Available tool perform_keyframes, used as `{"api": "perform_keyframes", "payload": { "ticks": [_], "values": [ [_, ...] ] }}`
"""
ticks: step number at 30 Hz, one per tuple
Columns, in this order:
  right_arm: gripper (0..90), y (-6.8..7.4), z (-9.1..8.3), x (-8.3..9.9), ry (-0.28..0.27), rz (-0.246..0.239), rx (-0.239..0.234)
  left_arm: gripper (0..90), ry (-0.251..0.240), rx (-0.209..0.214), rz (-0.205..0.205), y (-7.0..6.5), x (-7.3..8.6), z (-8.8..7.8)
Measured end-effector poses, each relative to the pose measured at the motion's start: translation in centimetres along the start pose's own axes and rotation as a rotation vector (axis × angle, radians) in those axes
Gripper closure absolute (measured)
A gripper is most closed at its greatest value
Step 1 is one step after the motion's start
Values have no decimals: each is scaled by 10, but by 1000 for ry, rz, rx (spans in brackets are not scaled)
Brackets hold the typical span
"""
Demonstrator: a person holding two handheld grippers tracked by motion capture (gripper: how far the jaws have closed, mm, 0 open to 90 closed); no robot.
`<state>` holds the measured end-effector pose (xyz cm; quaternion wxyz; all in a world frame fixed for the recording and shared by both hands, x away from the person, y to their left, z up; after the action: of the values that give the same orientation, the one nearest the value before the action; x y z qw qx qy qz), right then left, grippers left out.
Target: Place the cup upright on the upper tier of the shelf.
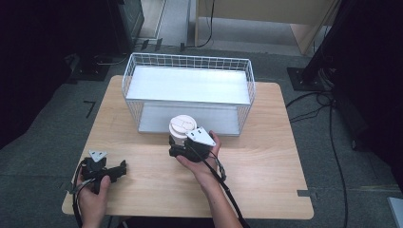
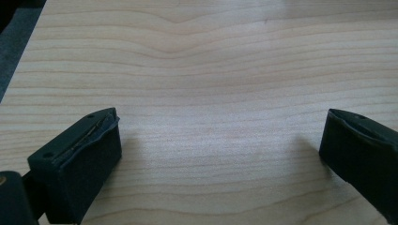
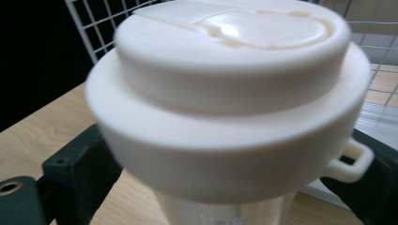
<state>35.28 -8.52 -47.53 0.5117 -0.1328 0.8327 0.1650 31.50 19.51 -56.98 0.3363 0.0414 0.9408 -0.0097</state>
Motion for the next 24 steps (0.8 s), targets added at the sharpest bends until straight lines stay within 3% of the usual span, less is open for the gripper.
{"api": "perform_keyframes", "payload": {
  "ticks": [7, 11, 19, 24],
  "values": [
    [143, 1, 4, -1, -3, -23, 4, 0, 0, 1, 0, 0, 0, 0],
    [159, 2, 2, -1, -12, -67, 22, 0, 0, 1, 1, 0, 0, 0],
    [162, 1, -2, -4, -25, -55, 47, 0, 0, 1, 2, 0, 0, 0],
    [162, 0, -12, -16, -53, -54, 53, 0, 1, 2, -2, 0, 0, 0]
  ]
}}
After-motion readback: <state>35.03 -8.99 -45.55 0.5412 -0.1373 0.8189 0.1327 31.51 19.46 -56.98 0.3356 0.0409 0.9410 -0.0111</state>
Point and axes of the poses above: each handheld gripper's, and its own axes: z roughly forward along the jaws, x roughly out of its underside, y roughly to its left, the point moved 7 cm from there along z, roughly forward along the jaws, and after that the axes turned 4 degrees about y, right-handed, at the moved point
